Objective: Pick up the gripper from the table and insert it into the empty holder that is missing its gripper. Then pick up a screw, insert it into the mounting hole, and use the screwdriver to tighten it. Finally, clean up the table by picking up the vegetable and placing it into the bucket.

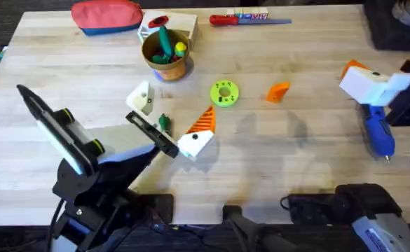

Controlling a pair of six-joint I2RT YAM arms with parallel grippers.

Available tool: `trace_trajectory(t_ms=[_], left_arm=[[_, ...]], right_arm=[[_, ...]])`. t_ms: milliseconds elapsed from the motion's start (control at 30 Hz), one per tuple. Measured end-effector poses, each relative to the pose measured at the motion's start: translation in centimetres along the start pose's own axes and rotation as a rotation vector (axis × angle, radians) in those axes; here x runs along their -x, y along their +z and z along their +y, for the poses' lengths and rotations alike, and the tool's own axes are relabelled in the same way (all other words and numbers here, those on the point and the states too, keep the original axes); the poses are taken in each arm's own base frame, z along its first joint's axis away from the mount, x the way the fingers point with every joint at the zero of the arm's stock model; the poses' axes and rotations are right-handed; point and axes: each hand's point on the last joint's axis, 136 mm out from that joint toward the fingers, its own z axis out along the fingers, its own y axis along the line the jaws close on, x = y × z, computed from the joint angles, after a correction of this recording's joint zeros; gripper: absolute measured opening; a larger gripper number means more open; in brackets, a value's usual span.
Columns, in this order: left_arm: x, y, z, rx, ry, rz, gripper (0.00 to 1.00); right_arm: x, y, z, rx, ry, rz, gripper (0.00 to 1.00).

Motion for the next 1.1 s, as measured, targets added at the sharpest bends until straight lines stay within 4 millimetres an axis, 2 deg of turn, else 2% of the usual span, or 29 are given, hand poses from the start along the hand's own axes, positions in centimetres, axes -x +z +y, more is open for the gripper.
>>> trace_trajectory(t_ms=[100, 200, 233, 367, 533, 1100], left_arm=[[-0.7, -0.1, 0.3, 0.008, -0.016, 0.026, 0.988], [-3.5, -0.4, 0.2, -0.007, -0.059, 0.141, 0.988], [-3.8, -0.4, 0.0, -0.019, -0.071, 0.153, 0.988], [-3.8, -0.5, -1.4, -0.099, -0.103, 0.162, 0.988], [-3.8, -0.6, -2.1, -0.139, -0.118, 0.164, 0.988], [-3.8, -0.6, -2.4, -0.155, -0.127, 0.165, 0.988]], right_arm=[[0.0, 0.0, 0.0, 0.000, 0.000, 0.000, 0.991], [0.0, 0.0, 0.0, 0.000, 0.000, 0.000, 0.991], [0.0, 0.0, 0.0, 0.000, 0.000, 0.000, 0.991], [0.0, 0.0, 0.0, 0.000, 0.000, 0.000, 0.991], [0.0, 0.0, 0.0, 0.000, 0.003, 0.000, 0.991], [0.0, 0.0, 0.0, 0.000, 0.003, 0.000, 0.991]])
